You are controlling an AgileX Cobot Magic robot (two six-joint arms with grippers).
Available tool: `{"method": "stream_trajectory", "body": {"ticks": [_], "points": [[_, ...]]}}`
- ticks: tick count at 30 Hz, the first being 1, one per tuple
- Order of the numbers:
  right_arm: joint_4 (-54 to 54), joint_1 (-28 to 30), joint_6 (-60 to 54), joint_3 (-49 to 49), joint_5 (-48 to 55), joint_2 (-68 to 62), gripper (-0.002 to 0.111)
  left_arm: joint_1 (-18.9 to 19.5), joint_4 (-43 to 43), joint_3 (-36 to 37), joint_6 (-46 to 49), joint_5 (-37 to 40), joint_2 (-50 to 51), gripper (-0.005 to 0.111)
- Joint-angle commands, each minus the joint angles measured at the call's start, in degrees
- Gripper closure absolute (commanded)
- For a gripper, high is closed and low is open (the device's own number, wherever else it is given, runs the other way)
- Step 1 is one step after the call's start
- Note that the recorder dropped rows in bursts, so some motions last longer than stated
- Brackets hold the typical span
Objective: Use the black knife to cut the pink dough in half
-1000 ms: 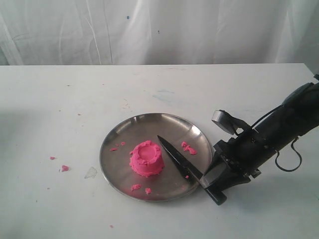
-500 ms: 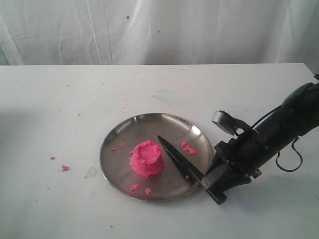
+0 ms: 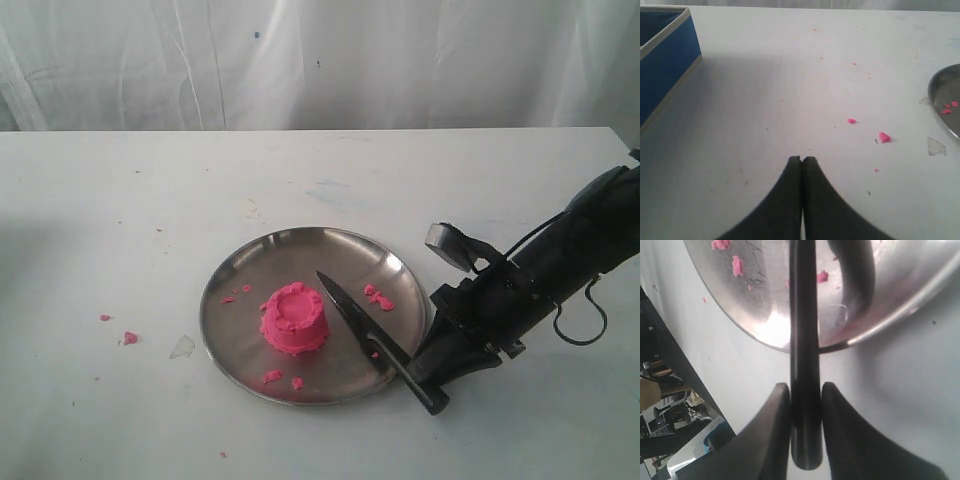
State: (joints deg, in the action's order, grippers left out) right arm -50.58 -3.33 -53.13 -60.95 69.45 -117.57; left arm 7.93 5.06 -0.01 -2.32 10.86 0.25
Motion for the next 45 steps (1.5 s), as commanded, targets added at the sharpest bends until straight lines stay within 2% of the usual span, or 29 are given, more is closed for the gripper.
{"method": "stream_trajectory", "body": {"ticks": [1, 8, 15, 33, 37, 45], "points": [[0.2, 0.0, -1.0, 0.3, 0.5, 0.1, 0.093, -0.1, 0.4, 0.0, -0.3, -0.1, -0.2, 0.107], [0.2, 0.0, -1.0, 0.3, 0.5, 0.1, 0.092, -0.1, 0.4, 0.0, -0.3, -0.1, -0.2, 0.107], [0.2, -0.1, -1.0, 0.3, 0.5, 0.1, 0.077, -0.1, 0.4, 0.0, -0.3, -0.1, -0.2, 0.107], [-0.2, -0.2, -0.9, 0.3, 0.5, -2.8, 0.077, -0.1, 0.4, 0.0, -0.3, -0.1, -0.2, 0.107], [-0.2, -0.2, -0.9, 0.3, 0.5, -2.8, 0.085, -0.1, 0.4, 0.0, -0.3, -0.1, -0.2, 0.107], [-0.2, -0.1, 1.1, -2.4, 0.5, -2.8, 0.085, -0.1, 0.4, 0.0, -0.3, -0.1, -0.2, 0.107]]}}
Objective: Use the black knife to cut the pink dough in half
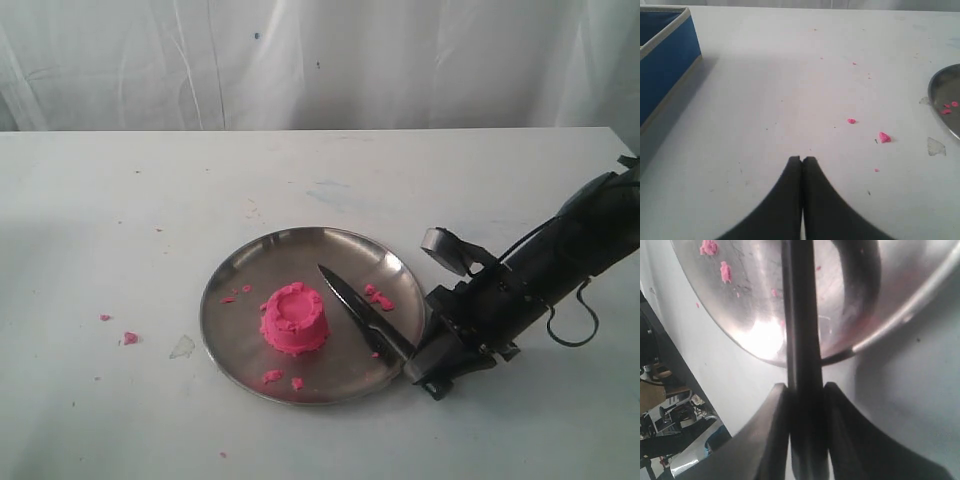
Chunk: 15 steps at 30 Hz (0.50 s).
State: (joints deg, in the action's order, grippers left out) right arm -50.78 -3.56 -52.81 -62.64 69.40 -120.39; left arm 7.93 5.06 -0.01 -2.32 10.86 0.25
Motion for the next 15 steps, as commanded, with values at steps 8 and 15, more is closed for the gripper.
{"method": "stream_trajectory", "body": {"ticks": [8, 15], "points": [[0.0, 0.1, 0.8, -0.7, 0.6, 0.0, 0.077, -0.1, 0.4, 0.0, -0.3, -0.1, -0.2, 0.107], [2.0, 0.2, 0.8, -0.7, 0.6, 0.0, 0.076, -0.1, 0.4, 0.0, -0.3, -0.1, -0.2, 0.107]]}}
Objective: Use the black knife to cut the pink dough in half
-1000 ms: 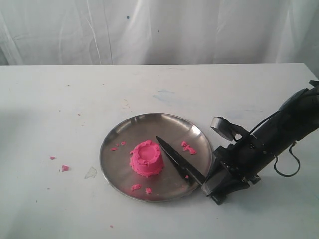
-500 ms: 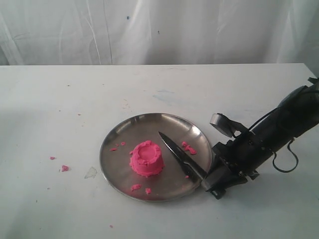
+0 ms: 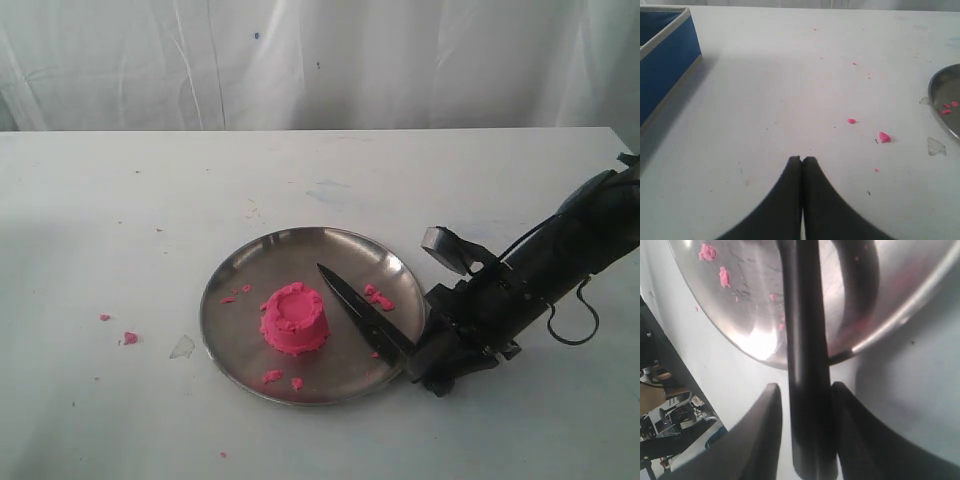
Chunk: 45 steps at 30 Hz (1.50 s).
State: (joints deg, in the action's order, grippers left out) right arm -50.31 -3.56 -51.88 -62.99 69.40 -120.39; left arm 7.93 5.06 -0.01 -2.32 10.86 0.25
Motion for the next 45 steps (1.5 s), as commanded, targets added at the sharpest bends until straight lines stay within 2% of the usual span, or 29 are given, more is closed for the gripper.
{"method": "stream_trajectory", "body": {"ticks": [1, 26, 29, 35, 45], "points": [[1.5, 0.2, -0.1, -0.3, 0.6, 0.0, 0.076, -0.1, 0.4, 0.0, -0.3, -0.1, -0.2, 0.107], [2.5, 0.2, 0.8, -1.9, 0.6, 0.0, 0.078, -0.1, 0.4, 0.0, -0.3, -0.1, -0.2, 0.107], [2.5, 0.2, 0.8, -1.9, 0.6, 0.0, 0.084, -0.1, 0.4, 0.0, -0.3, -0.1, -0.2, 0.107], [2.5, 0.2, -0.1, -1.9, 0.6, 0.0, 0.108, -0.1, 0.4, 0.0, -0.3, -0.1, -0.2, 0.107], [2.5, 0.2, -0.6, -2.4, 0.6, 1.0, 0.108, -0.1, 0.4, 0.0, -0.3, -0.1, -0.2, 0.107]]}}
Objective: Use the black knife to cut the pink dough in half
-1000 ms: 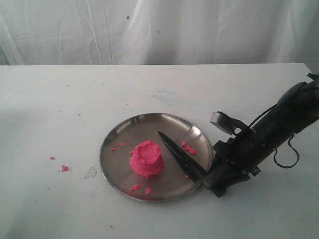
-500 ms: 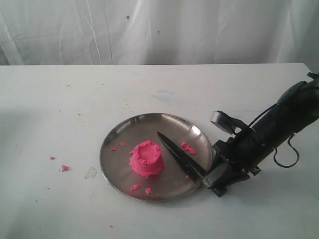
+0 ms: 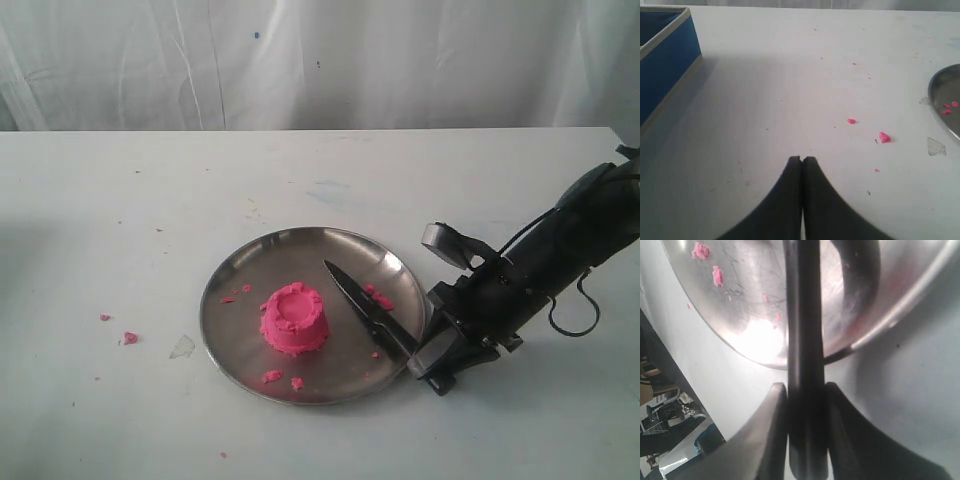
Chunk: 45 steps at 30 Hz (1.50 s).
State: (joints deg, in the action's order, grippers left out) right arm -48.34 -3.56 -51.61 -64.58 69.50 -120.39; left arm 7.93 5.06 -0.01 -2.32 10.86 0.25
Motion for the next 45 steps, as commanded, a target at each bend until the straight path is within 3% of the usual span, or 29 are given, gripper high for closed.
{"method": "stream_trajectory", "body": {"ticks": [1, 21, 25, 31, 34, 40, 43, 45], "points": [[0.5, 0.2, -0.7, -1.1, 0.5, 1.5, 0.108, -0.1, 0.4, 0.0, -0.3, -0.1, -0.2, 0.107], [0.5, -0.1, 3.2, -1.6, -0.9, 11.7, 0.108, -0.1, 0.4, 0.0, -0.3, -0.1, -0.2, 0.107], [7.5, -4.5, 9.8, -1.6, -5.8, 16.3, 0.108, -0.1, 0.4, 0.0, -0.3, -0.1, -0.2, 0.107], [29.9, -17.3, 26.9, -1.6, -13.9, 25.7, 0.108, -0.6, 0.4, 0.0, -0.2, -0.1, -0.2, 0.107], [30.9, -19.5, 27.6, -1.4, -13.5, 27.3, 0.108, -0.6, -5.8, 0.0, 6.6, -0.1, -0.2, 0.107], [30.6, -19.8, 27.6, -0.7, -12.8, 27.2, 0.108, -0.6, -5.8, 0.0, 7.3, -0.1, -0.2, 0.107], [30.5, -19.8, 27.6, -0.7, -12.8, 27.2, 0.108, -0.6, -3.7, 0.0, 5.7, -5.3, -0.2, 0.107], [30.4, -19.8, 27.6, -0.7, -12.8, 27.2, 0.108, -0.6, 4.8, 0.0, -2.0, -13.6, -0.2, 0.107]]}}
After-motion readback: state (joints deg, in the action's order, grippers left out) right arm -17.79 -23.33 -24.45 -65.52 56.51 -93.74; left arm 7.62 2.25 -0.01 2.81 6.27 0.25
